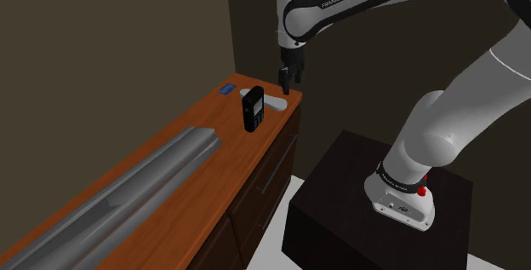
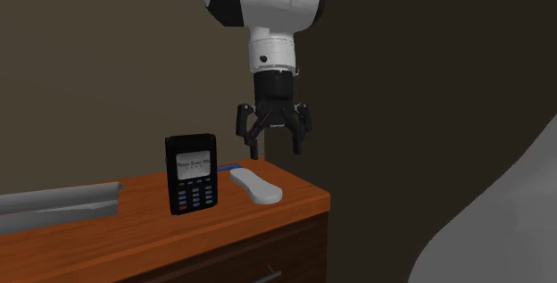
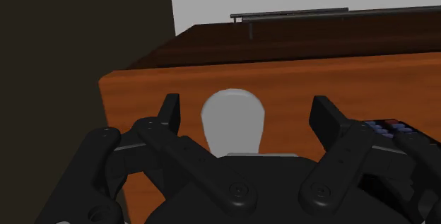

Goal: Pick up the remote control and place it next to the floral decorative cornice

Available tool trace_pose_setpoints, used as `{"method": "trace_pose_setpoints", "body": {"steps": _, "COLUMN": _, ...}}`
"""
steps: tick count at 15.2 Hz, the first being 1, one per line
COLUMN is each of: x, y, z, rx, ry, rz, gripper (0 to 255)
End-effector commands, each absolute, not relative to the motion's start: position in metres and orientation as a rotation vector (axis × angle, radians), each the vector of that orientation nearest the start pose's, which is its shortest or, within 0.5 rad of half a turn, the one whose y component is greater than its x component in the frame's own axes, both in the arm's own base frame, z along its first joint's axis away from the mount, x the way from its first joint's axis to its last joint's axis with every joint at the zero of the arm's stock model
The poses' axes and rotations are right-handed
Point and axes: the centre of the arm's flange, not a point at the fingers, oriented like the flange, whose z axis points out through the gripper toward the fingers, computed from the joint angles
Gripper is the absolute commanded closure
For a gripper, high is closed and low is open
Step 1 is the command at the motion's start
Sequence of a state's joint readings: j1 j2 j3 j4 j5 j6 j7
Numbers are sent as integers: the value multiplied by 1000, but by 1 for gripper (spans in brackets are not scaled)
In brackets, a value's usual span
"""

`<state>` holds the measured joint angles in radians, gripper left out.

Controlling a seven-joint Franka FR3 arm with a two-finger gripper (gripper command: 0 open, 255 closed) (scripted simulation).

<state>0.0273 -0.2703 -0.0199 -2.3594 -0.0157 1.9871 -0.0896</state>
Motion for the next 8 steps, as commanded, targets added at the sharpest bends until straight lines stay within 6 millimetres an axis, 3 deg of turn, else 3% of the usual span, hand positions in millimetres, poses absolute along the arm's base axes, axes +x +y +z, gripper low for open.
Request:
{"method": "trace_pose_setpoints", "body": {"steps": 1, "x": 467, "y": 7, "z": 416, "rx": -3142, "ry": -177, "rz": 131, "gripper": 0}}
{"method": "trace_pose_setpoints", "body": {"steps": 8, "x": 541, "y": 21, "z": 378, "rx": -3152, "ry": -220, "rz": 36, "gripper": 0}}
